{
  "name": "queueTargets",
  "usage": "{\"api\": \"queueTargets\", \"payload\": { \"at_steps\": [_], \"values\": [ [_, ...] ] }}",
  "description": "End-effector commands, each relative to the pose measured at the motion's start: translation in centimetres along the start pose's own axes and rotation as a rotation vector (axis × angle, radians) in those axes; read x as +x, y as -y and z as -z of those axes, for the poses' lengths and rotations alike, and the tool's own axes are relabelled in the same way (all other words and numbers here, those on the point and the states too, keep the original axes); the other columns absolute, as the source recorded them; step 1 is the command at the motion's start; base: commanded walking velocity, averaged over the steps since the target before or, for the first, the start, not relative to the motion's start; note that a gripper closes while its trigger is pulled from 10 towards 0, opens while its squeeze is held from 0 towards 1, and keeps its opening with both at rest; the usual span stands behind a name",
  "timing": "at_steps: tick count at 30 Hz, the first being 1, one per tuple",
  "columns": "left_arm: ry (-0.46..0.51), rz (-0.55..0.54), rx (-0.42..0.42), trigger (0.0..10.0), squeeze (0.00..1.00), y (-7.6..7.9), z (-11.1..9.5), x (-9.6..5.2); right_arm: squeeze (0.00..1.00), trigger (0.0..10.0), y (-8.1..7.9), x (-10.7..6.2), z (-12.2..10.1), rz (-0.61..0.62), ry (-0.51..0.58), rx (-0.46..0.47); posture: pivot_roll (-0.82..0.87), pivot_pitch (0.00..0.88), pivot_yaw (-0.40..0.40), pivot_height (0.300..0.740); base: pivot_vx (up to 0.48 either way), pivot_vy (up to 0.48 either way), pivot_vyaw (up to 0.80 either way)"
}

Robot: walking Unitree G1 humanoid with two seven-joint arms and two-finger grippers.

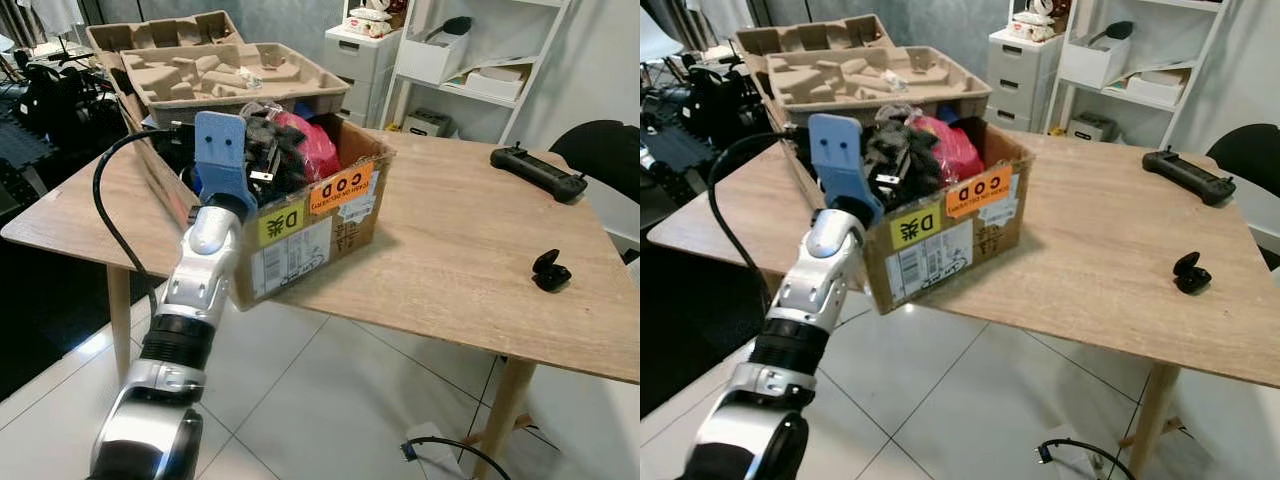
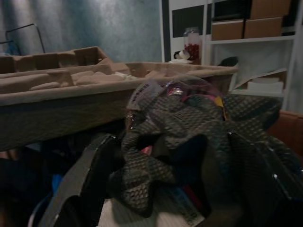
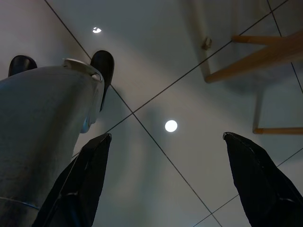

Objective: Picking trash to rubbish bin

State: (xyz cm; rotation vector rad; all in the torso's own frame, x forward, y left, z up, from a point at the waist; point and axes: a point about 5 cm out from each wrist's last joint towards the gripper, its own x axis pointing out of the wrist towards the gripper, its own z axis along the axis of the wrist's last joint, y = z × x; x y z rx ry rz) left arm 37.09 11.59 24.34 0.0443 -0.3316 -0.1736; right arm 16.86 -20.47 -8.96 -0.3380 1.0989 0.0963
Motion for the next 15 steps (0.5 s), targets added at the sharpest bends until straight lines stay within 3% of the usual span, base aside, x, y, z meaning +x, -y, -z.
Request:
{"api": "queueTargets", "payload": {
  "at_steps": [1,3,4,7,8,12,15],
  "values": [
    [-0.093,-0.02,0.018,10.0,1.0,-0.5,1.8,-0.4,0.0,10.0,0.0,0.0,0.5,0.0,-0.017,0.007,-0.05,0.057,-0.005,0.74,0.0,0.0,0.0],
    [-0.087,-0.023,0.009,10.0,1.0,-0.5,1.6,-0.3,0.0,10.0,0.0,0.0,0.5,-0.001,-0.018,0.003,-0.05,0.056,-0.007,0.74,0.0,0.0,0.0],
    [-0.062,-0.023,-0.04,10.0,0.46,-0.4,1.2,-0.3,0.0,10.0,0.0,0.0,0.5,-0.002,-0.018,0.0,-0.05,0.056,-0.009,0.74,0.0,0.0,0.0],
    [-0.045,-0.024,-0.076,10.0,0.46,-0.3,0.9,-0.2,0.0,10.0,0.0,0.0,0.5,-0.002,-0.018,-0.002,-0.05,0.055,-0.009,0.74,0.0,0.0,0.0],
    [0.006,-0.018,-0.151,10.0,0.0,-0.3,0.1,-0.2,0.0,10.0,0.0,0.0,0.5,-0.002,-0.018,-0.004,-0.05,0.054,-0.011,0.74,0.0,0.0,0.0],
    [0.188,-0.004,-0.316,10.0,0.0,-1.6,-2.8,-0.2,0.0,10.0,0.1,0.0,0.6,-0.003,-0.018,-0.009,-0.05,0.048,-0.011,0.74,0.0,0.0,0.0],
    [0.211,0.022,-0.341,10.0,0.0,-2.0,-3.1,-0.2,0.0,10.0,0.1,-0.1,0.6,-0.004,-0.019,-0.011,-0.04,0.046,-0.012,0.74,0.0,0.0,0.0]
  ]
}}
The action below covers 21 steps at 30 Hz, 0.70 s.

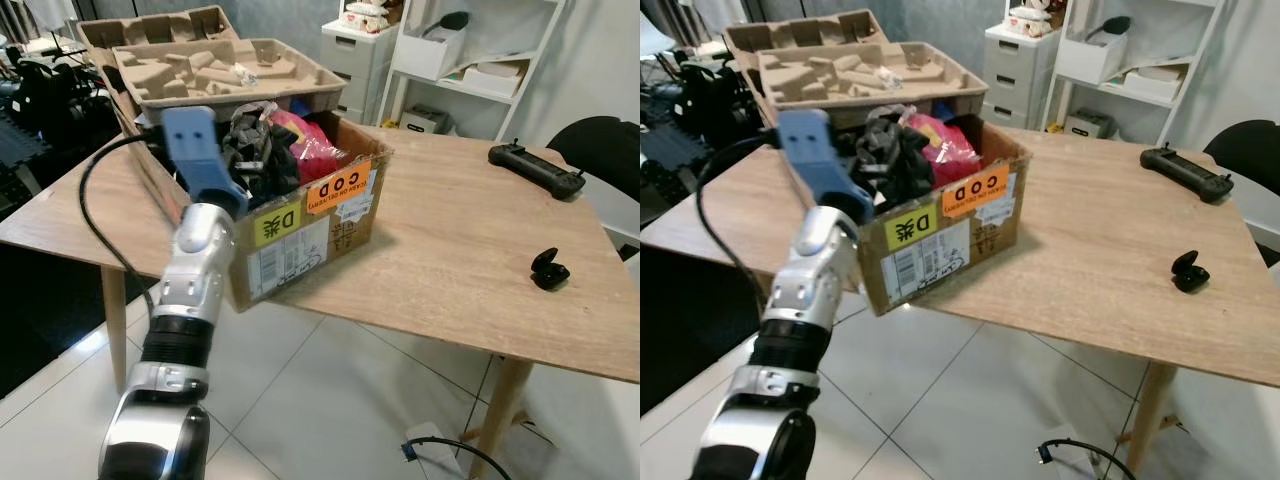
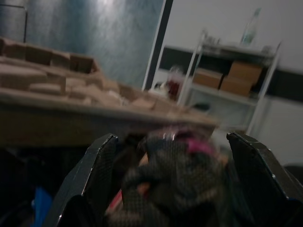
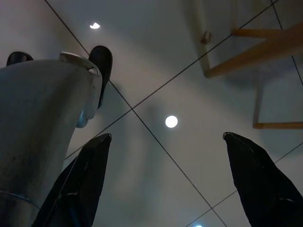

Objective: Picking trash to rubbish bin

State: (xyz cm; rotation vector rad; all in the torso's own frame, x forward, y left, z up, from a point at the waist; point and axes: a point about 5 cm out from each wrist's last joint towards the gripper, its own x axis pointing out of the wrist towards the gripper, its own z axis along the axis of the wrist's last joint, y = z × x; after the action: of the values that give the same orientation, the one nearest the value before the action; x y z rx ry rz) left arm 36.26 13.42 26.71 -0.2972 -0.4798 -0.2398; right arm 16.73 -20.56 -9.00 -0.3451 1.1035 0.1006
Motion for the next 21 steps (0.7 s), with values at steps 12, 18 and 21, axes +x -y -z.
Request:
{"api": "queueTargets", "payload": {
  "at_steps": [12,18,21],
  "values": [
    [0.052,0.199,-0.129,10.0,0.0,-2.2,-1.8,-1.6,0.0,10.0,-0.2,0.0,0.6,-0.01,-0.018,-0.007,-0.04,0.052,-0.013,0.74,0.0,0.0,0.0],
    [-0.065,0.553,-0.233,10.0,0.0,-2.8,-0.9,-6.2,0.0,10.0,-0.3,-0.1,0.8,-0.016,-0.023,-0.009,-0.02,0.064,-0.018,0.74,0.0,0.0,0.0],
    [-0.096,0.683,-0.272,10.0,0.0,-2.7,-1.0,-8.2,0.0,10.0,-0.4,-0.1,0.8,-0.018,-0.025,-0.011,-0.02,0.065,-0.017,0.74,0.0,0.0,0.0]
  ]
}}
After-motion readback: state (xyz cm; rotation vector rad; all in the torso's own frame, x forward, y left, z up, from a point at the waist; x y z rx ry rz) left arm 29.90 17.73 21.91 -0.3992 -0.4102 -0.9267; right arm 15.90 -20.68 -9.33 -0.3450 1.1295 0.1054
